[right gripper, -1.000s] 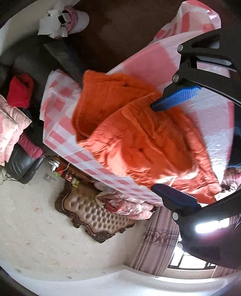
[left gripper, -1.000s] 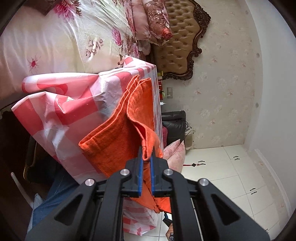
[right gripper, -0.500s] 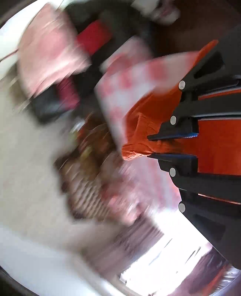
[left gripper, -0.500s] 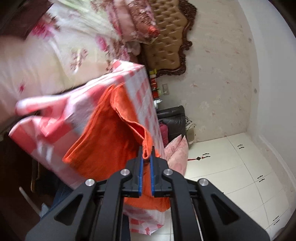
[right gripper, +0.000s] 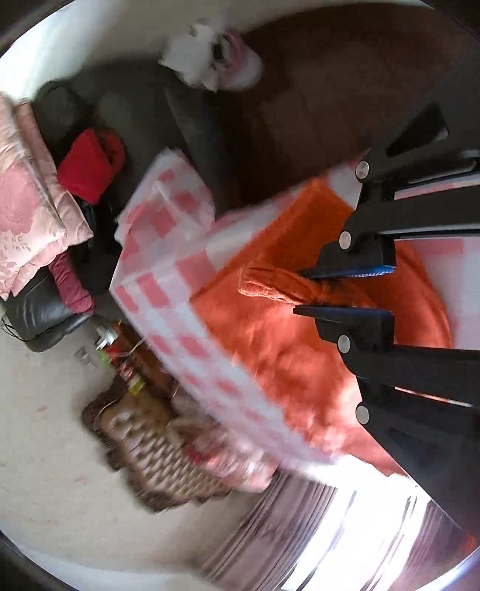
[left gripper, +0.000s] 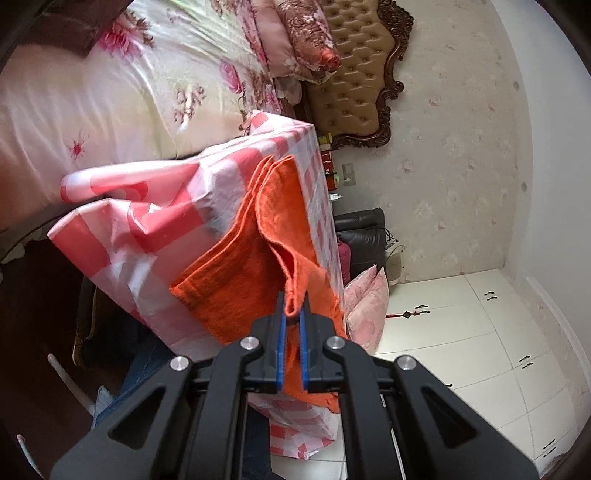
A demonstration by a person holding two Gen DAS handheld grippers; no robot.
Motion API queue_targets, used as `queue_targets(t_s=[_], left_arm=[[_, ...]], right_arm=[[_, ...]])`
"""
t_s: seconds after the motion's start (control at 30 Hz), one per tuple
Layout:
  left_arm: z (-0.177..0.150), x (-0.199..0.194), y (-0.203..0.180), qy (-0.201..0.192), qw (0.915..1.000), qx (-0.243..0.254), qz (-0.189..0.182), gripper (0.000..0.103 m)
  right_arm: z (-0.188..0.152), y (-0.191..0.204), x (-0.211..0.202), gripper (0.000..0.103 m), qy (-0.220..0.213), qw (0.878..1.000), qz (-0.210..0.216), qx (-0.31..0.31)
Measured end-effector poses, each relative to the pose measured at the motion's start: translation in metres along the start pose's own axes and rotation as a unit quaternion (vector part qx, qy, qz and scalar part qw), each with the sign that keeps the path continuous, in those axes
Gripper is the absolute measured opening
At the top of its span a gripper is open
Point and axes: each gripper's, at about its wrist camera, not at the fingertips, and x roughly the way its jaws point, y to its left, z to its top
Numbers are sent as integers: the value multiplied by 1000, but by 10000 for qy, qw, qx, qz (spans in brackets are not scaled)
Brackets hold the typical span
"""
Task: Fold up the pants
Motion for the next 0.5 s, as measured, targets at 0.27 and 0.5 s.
queue_targets(t_s=[0.27, 0.5], left_arm=[[2, 0, 10, 81, 9999, -78, 75, 5], [-3, 2, 22, 82, 9996, -173, 216, 6]], right_arm=[[-19, -14, 0, 47, 143, 9950, -969, -218], [-17, -20, -12, 80, -115, 9850, -1646, -498]])
